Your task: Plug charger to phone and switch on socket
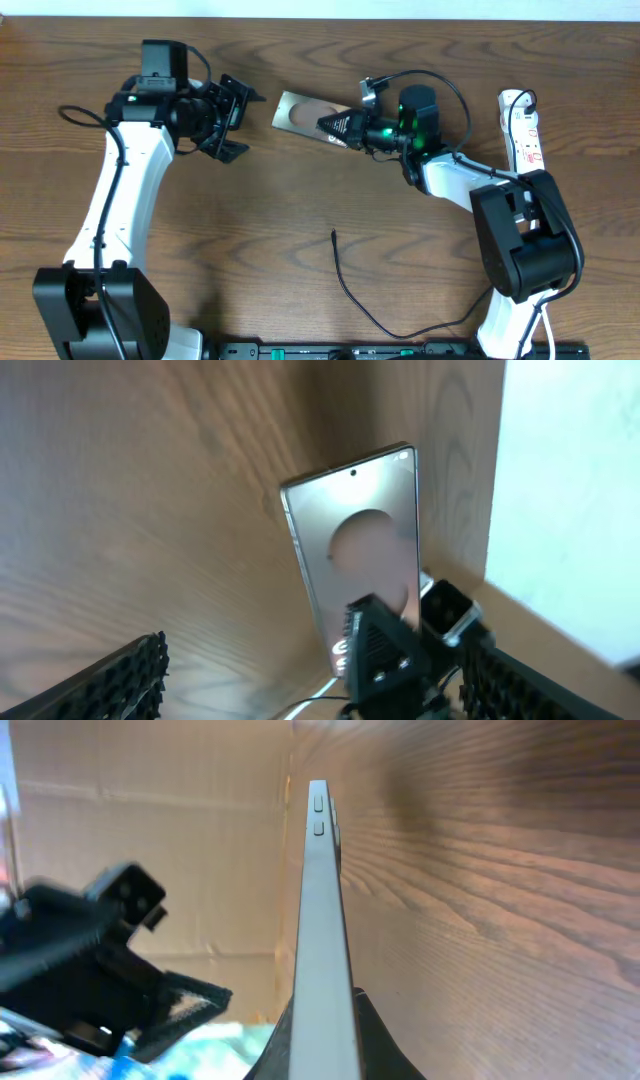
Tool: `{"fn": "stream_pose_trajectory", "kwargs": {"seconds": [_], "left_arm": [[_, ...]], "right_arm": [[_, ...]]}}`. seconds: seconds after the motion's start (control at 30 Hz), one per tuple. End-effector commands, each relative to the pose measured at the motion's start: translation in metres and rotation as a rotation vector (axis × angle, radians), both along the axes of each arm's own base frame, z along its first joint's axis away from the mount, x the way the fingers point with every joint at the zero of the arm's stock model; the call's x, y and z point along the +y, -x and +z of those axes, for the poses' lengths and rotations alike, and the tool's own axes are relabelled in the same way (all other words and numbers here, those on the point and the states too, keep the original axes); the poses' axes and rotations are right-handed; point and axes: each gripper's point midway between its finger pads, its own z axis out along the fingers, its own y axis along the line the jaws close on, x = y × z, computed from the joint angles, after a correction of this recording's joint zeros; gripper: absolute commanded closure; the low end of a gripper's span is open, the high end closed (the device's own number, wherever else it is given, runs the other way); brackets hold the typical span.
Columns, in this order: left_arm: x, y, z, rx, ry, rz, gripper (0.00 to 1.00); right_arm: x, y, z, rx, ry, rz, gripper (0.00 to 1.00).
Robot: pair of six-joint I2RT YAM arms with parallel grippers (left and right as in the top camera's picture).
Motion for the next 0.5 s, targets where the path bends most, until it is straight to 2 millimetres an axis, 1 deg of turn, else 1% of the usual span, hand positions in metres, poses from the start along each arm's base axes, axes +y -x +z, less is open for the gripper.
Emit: {"fn": "stream_pose_trajectory", "kwargs": {"seconds": [0.0,0.13,0.17,0.23,0.33,0.47], "left_arm": [[0.000,-0.003,0.008,-0.129,-0.023,-0.138,0.10],[-0.017,-0.014,0.033,-0.302,0.058,-0.257,0.10],[-0.020,-0.016,0.039,-0.332,0.076,-0.269,0.10],[-0.021,-0.021,0.044,-0.361,0.079,-0.267,0.10],[-0.019,-0.025,0.044,-0.358,0.077,-0.244,0.10],[-0.013,-0.029,0.038,-0.313,0.060,-0.176,0.10]], "right_arm": [[-0.006,-0.011,0.009,0.180,-0.073,-0.087,0.99],[-0.008,-0.017,0.010,0.420,-0.165,-0.173,0.99],[-0.006,-0.017,0.012,0.468,-0.192,-0.181,0.99],[-0.002,-0.016,0.020,0.537,-0.245,-0.187,0.99],[0.004,-0.019,0.040,0.564,-0.333,-0.189,0.99],[0.010,-0.024,0.075,0.475,-0.447,-0.194,0.99]]}}
